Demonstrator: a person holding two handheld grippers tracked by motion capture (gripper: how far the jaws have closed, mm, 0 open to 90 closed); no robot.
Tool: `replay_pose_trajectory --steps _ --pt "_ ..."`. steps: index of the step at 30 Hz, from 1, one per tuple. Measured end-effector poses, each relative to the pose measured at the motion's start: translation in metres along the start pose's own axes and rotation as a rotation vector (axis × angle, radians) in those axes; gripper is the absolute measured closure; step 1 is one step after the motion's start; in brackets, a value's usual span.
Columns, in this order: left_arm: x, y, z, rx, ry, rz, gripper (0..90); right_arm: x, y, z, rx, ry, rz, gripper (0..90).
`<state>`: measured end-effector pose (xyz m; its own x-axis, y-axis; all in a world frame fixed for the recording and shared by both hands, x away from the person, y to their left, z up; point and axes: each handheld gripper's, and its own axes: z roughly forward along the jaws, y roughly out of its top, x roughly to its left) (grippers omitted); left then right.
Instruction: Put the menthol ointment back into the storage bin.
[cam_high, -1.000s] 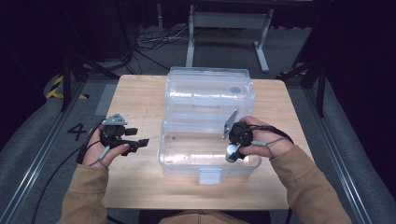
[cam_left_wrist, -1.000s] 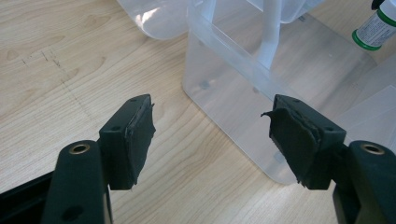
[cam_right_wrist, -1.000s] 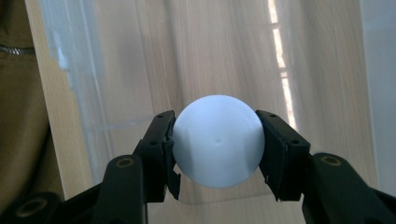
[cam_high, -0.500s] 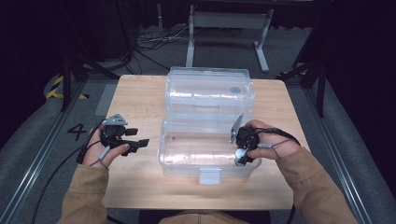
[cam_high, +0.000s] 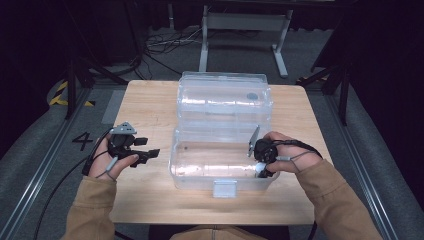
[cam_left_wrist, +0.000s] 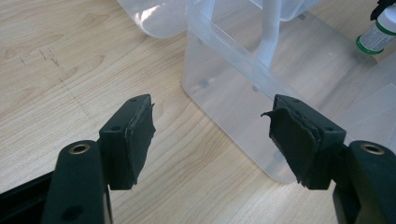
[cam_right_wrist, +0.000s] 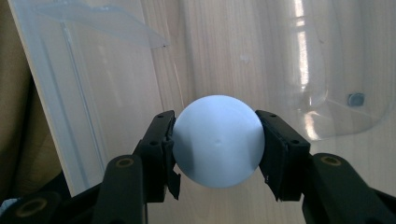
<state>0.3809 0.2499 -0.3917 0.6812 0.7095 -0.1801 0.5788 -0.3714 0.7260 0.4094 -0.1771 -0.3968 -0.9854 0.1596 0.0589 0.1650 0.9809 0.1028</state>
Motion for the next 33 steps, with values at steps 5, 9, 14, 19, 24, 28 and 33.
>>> replay_pose_trajectory --steps 5,9,14,19,24,28,33 --pt "0.001 -0.001 0.000 0.000 0.000 0.000 31.2 0.000 0.002 0.002 0.017 0.006 -0.004 50.6" --pt "0.001 -0.001 0.000 0.002 -0.002 -0.006 31.2 0.000 0.003 0.005 0.033 0.009 -0.013 50.6" --pt "0.001 -0.001 0.000 0.000 0.000 0.001 31.2 0.000 0.006 0.009 0.049 0.013 -0.017 50.6" --pt "0.001 -0.001 0.000 0.001 -0.001 0.002 31.2 -0.001 0.006 0.011 0.054 0.013 -0.012 50.6" --pt "0.001 -0.001 0.000 0.000 0.000 0.002 31.2 -0.001 0.006 0.011 0.060 0.018 -0.010 50.6" --pt "0.001 -0.001 0.000 0.003 -0.001 0.004 31.2 -0.002 0.005 0.012 0.065 0.017 -0.009 50.6" --pt "0.001 -0.001 0.001 0.005 -0.003 -0.003 31.0 -0.002 0.004 0.012 0.074 0.012 0.001 50.5"
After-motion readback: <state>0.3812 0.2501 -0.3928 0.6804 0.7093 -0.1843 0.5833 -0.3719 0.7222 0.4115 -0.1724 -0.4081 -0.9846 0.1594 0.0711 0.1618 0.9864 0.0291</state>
